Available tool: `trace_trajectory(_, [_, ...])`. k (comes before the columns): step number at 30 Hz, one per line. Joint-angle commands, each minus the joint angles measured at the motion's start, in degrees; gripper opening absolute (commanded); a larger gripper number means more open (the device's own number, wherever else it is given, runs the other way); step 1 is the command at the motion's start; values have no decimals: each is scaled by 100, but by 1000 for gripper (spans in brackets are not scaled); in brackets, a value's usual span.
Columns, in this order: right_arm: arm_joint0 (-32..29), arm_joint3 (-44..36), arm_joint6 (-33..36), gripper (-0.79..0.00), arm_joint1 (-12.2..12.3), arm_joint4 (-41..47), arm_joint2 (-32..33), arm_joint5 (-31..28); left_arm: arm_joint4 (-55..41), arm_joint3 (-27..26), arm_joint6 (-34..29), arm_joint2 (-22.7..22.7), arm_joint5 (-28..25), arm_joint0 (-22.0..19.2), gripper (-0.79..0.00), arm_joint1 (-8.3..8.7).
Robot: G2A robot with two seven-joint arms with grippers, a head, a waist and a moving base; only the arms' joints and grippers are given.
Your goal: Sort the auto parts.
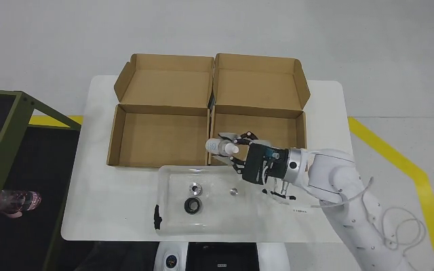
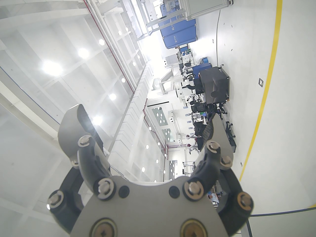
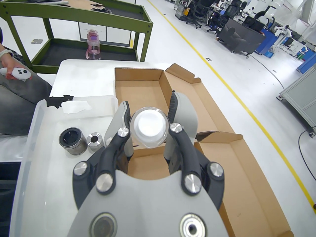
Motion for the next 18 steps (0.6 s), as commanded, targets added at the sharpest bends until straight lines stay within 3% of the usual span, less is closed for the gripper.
trace_trajectory(1, [79, 178, -45, -785, -8, 29, -3, 61, 0, 0, 0, 0, 0, 0, 0, 0])
trace_trajectory(18, [1119, 1946, 118, -785, -154, 241, -521, 187, 0, 0, 0, 0, 0, 0, 0, 0])
